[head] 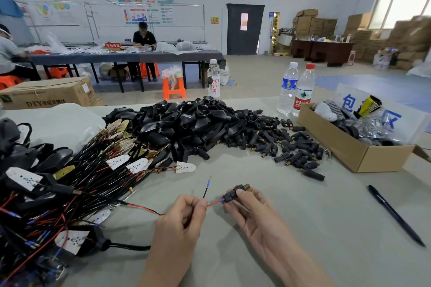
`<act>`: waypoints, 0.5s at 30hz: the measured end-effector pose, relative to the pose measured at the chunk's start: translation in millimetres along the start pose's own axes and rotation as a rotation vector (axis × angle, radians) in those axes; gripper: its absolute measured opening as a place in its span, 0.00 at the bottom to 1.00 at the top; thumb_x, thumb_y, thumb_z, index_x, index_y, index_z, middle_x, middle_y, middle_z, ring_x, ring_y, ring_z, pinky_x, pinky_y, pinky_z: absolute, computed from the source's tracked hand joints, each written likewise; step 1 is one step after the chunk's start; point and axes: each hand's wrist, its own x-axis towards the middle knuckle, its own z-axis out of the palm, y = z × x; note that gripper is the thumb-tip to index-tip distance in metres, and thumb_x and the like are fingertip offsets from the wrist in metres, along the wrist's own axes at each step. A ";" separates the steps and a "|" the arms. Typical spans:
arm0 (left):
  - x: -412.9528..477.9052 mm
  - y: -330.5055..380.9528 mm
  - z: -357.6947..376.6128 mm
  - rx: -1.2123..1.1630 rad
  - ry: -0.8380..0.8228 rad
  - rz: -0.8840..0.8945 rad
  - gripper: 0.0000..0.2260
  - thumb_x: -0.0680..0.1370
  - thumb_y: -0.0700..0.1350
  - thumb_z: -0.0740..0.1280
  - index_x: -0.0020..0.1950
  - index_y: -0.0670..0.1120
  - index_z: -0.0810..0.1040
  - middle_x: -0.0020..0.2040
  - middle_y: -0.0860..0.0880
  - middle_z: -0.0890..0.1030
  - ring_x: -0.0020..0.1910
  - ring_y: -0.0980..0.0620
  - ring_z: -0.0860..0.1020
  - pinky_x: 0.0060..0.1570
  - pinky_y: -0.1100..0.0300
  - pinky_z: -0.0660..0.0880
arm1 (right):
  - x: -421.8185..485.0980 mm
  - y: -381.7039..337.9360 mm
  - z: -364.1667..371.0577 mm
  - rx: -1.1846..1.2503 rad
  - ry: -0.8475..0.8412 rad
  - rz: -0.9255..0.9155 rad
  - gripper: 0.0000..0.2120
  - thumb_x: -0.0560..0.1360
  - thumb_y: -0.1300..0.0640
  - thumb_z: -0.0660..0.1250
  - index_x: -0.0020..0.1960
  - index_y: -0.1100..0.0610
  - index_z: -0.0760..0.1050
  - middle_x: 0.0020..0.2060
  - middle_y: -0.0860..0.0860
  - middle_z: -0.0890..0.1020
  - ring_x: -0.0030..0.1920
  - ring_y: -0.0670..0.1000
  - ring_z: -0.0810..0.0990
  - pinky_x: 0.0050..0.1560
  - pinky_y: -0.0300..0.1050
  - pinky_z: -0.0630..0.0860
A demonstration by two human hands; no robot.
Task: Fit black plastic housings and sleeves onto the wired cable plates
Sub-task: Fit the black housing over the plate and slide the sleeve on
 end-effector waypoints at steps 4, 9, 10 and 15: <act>0.6 -0.3 -0.6 -0.017 0.011 -0.004 0.12 0.73 0.63 0.61 0.42 0.55 0.72 0.24 0.50 0.71 0.23 0.52 0.68 0.29 0.57 0.69 | -2.3 0.1 2.0 0.053 -0.028 0.044 0.19 0.67 0.65 0.71 0.56 0.65 0.73 0.47 0.65 0.83 0.43 0.58 0.86 0.39 0.42 0.83; 1.3 -3.1 0.3 0.001 -0.016 -0.015 0.11 0.74 0.62 0.62 0.42 0.55 0.72 0.24 0.53 0.72 0.23 0.56 0.70 0.30 0.62 0.68 | -3.6 -1.1 1.6 0.066 -0.051 0.051 0.21 0.69 0.65 0.70 0.60 0.66 0.72 0.52 0.65 0.83 0.46 0.59 0.86 0.39 0.42 0.83; 1.2 -3.0 0.4 0.008 -0.023 -0.012 0.11 0.74 0.62 0.61 0.42 0.55 0.72 0.24 0.53 0.72 0.23 0.55 0.70 0.30 0.62 0.69 | -3.8 -1.9 1.3 0.068 -0.060 0.048 0.20 0.69 0.65 0.70 0.60 0.65 0.71 0.54 0.65 0.83 0.46 0.59 0.86 0.40 0.43 0.84; 1.3 -4.8 0.9 0.035 -0.040 -0.026 0.10 0.77 0.55 0.66 0.39 0.53 0.71 0.22 0.53 0.73 0.22 0.54 0.71 0.31 0.59 0.71 | -4.6 1.8 1.1 0.052 -0.127 0.053 0.17 0.71 0.66 0.69 0.58 0.66 0.70 0.57 0.64 0.82 0.54 0.60 0.84 0.45 0.43 0.83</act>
